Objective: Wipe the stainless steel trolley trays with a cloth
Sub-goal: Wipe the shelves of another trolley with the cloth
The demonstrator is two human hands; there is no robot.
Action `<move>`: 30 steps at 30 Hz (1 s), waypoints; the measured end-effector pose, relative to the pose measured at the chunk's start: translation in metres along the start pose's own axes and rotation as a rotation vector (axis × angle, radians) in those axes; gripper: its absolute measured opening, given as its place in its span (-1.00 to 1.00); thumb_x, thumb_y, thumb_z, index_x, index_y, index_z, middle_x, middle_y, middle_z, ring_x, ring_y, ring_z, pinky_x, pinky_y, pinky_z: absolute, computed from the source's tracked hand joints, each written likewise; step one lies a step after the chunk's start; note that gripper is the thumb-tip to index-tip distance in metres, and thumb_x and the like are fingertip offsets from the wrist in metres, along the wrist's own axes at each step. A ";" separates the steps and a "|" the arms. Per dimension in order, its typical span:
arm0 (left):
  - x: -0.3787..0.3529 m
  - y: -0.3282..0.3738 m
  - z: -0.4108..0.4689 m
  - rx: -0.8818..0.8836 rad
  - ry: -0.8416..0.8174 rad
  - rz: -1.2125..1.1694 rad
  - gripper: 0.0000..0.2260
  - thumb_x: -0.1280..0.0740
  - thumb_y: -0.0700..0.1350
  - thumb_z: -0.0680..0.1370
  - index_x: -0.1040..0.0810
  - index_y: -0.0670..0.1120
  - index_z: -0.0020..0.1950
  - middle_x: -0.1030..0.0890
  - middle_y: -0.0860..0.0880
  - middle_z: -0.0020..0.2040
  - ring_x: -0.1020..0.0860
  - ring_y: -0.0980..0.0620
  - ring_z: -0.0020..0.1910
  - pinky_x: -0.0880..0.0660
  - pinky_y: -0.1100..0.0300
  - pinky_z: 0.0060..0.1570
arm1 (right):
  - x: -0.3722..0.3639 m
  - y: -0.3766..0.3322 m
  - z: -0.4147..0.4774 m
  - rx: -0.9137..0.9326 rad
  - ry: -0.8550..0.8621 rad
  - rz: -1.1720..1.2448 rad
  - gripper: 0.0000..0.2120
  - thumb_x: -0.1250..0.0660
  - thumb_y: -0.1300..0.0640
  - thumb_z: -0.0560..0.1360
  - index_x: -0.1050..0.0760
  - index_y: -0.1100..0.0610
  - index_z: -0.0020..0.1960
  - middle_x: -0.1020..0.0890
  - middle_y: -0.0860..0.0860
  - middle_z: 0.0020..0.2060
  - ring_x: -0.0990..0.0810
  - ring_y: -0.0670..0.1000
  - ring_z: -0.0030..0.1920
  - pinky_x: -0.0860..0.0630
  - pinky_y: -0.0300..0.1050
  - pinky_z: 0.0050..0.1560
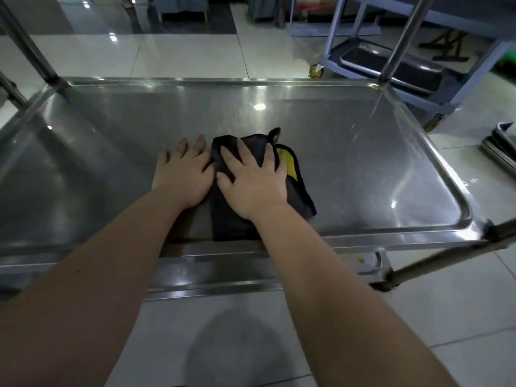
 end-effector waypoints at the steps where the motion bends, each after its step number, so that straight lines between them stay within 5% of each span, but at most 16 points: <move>1: 0.000 -0.002 0.000 0.004 -0.005 -0.019 -0.54 0.07 0.12 0.65 -0.10 0.11 0.57 0.06 0.05 0.61 0.05 -0.13 0.57 0.08 -0.23 0.46 | 0.002 0.009 -0.001 0.002 -0.005 0.014 -0.45 0.07 -0.30 0.57 0.03 -0.28 0.54 0.03 -0.16 0.58 0.16 0.28 0.54 0.11 0.37 0.43; 4: 0.000 -0.005 0.000 0.025 -0.011 -0.076 -0.54 0.10 0.22 0.63 -0.01 0.29 0.54 0.02 0.08 0.61 0.04 -0.11 0.57 0.11 -0.20 0.47 | 0.021 0.098 -0.009 -0.109 0.044 0.012 -0.46 0.03 -0.32 0.57 0.01 -0.32 0.53 0.03 -0.22 0.57 0.11 0.25 0.55 0.03 0.31 0.47; 10: -0.004 -0.002 0.004 0.033 0.007 -0.047 -0.32 0.23 0.52 0.42 0.04 0.35 0.52 0.01 0.08 0.60 0.03 -0.13 0.57 0.10 -0.22 0.46 | 0.062 0.308 -0.079 -0.707 0.028 0.011 -0.46 0.07 -0.29 0.58 0.06 -0.31 0.54 0.07 -0.18 0.58 0.14 0.27 0.55 0.11 0.33 0.47; 13: -0.003 0.001 0.003 0.039 0.022 -0.041 -0.37 0.18 0.47 0.48 0.03 0.33 0.52 0.00 0.08 0.60 0.02 -0.13 0.57 0.09 -0.22 0.47 | 0.052 0.257 -0.068 -0.708 0.029 -0.032 -0.45 0.11 -0.27 0.59 0.11 -0.26 0.56 0.12 -0.14 0.58 0.19 0.32 0.53 0.16 0.37 0.45; 18: 0.000 -0.001 -0.001 0.029 0.034 -0.026 -0.51 0.03 0.15 0.63 -0.06 0.15 0.57 0.01 0.07 0.61 0.02 -0.12 0.57 0.03 -0.20 0.46 | 0.002 0.007 -0.027 -0.095 0.053 -0.027 -0.44 0.05 -0.24 0.60 0.04 -0.20 0.57 0.05 -0.09 0.59 0.17 0.36 0.52 0.18 0.40 0.40; 20: 0.001 -0.003 -0.002 0.015 0.034 -0.011 -0.51 0.02 0.07 0.64 -0.09 0.06 0.58 0.01 0.05 0.61 0.01 -0.11 0.56 -0.01 -0.20 0.45 | -0.002 -0.015 -0.024 -0.014 0.011 0.018 -0.45 0.02 -0.24 0.60 0.03 -0.22 0.56 0.03 -0.12 0.58 0.16 0.32 0.53 0.17 0.39 0.40; 23: 0.003 -0.003 -0.001 0.008 0.034 -0.053 -0.54 0.07 0.16 0.63 -0.04 0.23 0.56 -0.03 0.06 0.60 -0.03 -0.12 0.56 0.00 -0.21 0.46 | 0.018 0.069 -0.023 -0.087 0.061 0.006 -0.47 0.01 -0.29 0.59 0.01 -0.31 0.53 0.02 -0.21 0.57 0.11 0.25 0.55 0.06 0.30 0.47; 27: 0.001 -0.002 -0.001 0.028 0.050 -0.078 -0.55 0.08 0.20 0.63 -0.04 0.29 0.54 -0.05 0.08 0.60 -0.03 -0.11 0.56 0.00 -0.21 0.47 | 0.053 0.262 -0.070 -0.569 0.012 0.032 -0.46 0.04 -0.30 0.59 0.09 -0.34 0.53 0.08 -0.24 0.57 0.14 0.23 0.55 0.07 0.26 0.50; 30: 0.000 -0.001 0.000 0.034 0.059 -0.080 -0.55 0.08 0.19 0.63 -0.03 0.29 0.54 -0.04 0.08 0.60 -0.03 -0.12 0.56 0.00 -0.22 0.46 | 0.064 0.305 -0.099 -0.787 -0.007 -0.011 -0.47 0.12 -0.27 0.60 0.14 -0.31 0.54 0.11 -0.17 0.58 0.19 0.27 0.54 0.16 0.34 0.47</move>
Point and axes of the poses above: each hand's wrist, its own z-axis towards the middle knuckle, its own x-axis out of the back of the hand, y = z × x, the point moved 9 cm from there along z, towards the middle knuckle
